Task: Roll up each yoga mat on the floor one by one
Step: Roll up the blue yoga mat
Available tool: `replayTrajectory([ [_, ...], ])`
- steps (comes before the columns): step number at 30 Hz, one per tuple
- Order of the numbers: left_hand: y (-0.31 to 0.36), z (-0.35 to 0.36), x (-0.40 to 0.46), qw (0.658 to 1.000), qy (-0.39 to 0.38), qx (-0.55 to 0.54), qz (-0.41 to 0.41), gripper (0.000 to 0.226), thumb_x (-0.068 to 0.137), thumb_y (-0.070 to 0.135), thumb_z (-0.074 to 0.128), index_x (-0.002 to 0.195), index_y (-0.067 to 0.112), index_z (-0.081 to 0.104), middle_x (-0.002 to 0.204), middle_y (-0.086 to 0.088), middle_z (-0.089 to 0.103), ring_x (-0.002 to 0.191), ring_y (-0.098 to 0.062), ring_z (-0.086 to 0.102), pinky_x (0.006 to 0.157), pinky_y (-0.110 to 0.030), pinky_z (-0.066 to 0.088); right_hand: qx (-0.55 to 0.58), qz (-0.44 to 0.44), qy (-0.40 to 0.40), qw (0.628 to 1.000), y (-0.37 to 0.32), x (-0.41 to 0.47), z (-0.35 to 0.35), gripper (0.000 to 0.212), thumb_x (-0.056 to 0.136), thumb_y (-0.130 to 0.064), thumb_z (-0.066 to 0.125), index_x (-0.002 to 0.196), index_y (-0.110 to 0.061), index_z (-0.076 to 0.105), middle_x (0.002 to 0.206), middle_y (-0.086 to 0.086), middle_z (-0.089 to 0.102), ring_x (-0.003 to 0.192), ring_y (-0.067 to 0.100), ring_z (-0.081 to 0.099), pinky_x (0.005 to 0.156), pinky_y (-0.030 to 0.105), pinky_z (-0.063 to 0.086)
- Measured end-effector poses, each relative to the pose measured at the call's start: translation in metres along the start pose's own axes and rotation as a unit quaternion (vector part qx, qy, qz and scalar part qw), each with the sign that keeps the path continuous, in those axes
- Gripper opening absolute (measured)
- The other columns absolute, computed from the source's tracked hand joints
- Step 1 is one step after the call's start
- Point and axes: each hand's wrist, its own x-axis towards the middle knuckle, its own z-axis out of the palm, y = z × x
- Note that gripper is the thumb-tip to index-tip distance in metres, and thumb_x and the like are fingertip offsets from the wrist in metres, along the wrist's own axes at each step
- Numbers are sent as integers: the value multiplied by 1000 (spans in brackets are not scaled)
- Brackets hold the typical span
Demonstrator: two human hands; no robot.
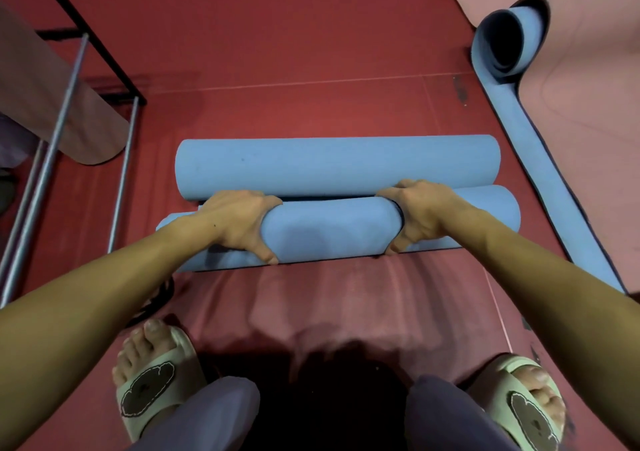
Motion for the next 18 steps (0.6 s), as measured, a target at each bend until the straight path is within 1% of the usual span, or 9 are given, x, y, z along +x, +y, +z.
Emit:
replayTrajectory([
  [5,13,8,-17,999,-45,3,22,92,40,95,68,116,45,57,102,20,69,95,-13,67,80,-40,57,20,-19,-50,998,-4,-19,8,88,34,-77,83,114,-49,59,101,-18,64,97,15,65,84,40,58],
  [7,18,19,-24,998,-53,1,32,90,42,94,69,115,43,56,102,19,67,95,-13,66,80,-40,57,31,-23,-64,997,-4,-25,18,90,36,-74,85,118,-47,58,101,-20,65,100,16,66,87,39,55],
  [9,21,26,-28,998,-43,-4,39,87,45,92,70,115,41,56,100,16,61,93,-14,64,79,-40,56,21,-28,-52,998,-4,-30,28,98,38,-76,84,125,-45,54,112,-18,60,115,19,60,95,44,48],
  [11,19,28,-27,998,-44,-7,41,89,46,93,70,117,42,55,99,14,58,97,-16,61,83,-41,54,3,-19,-57,998,-3,-29,31,112,38,-78,83,139,-48,46,149,-2,38,146,32,33,111,62,36],
  [12,16,27,-25,998,-48,-5,43,93,45,96,68,119,42,56,103,13,58,103,-18,60,89,-42,52,14,-5,-74,997,-2,-28,29,120,37,-78,85,146,-51,41,167,2,9,156,41,10,116,70,25],
  [13,13,27,-22,998,-53,3,43,100,44,100,65,125,43,56,111,10,58,112,-20,56,97,-43,48,29,7,-90,995,-1,-25,26,124,39,-76,88,150,-53,37,170,2,-18,158,45,-9,119,73,16],
  [14,10,26,-19,997,-61,16,40,108,42,104,61,132,45,54,126,6,56,124,-22,50,105,-44,42,40,12,-101,994,1,-23,23,124,40,-74,90,150,-57,35,167,2,-33,157,47,-17,120,73,12],
  [16,5,23,-15,996,-84,29,29,123,38,109,55,145,49,45,158,-7,34,149,-30,24,122,-50,24,53,18,-113,992,4,-17,18,123,42,-72,93,149,-62,33,165,2,-40,157,45,-19,122,72,14],
  [18,2,19,-12,995,-98,15,22,129,37,109,56,151,51,38,174,-10,2,160,-30,-9,129,-55,4,66,21,-124,990,5,-13,16,123,42,-71,94,149,-63,33,166,2,-38,158,41,-20,122,71,19],
])
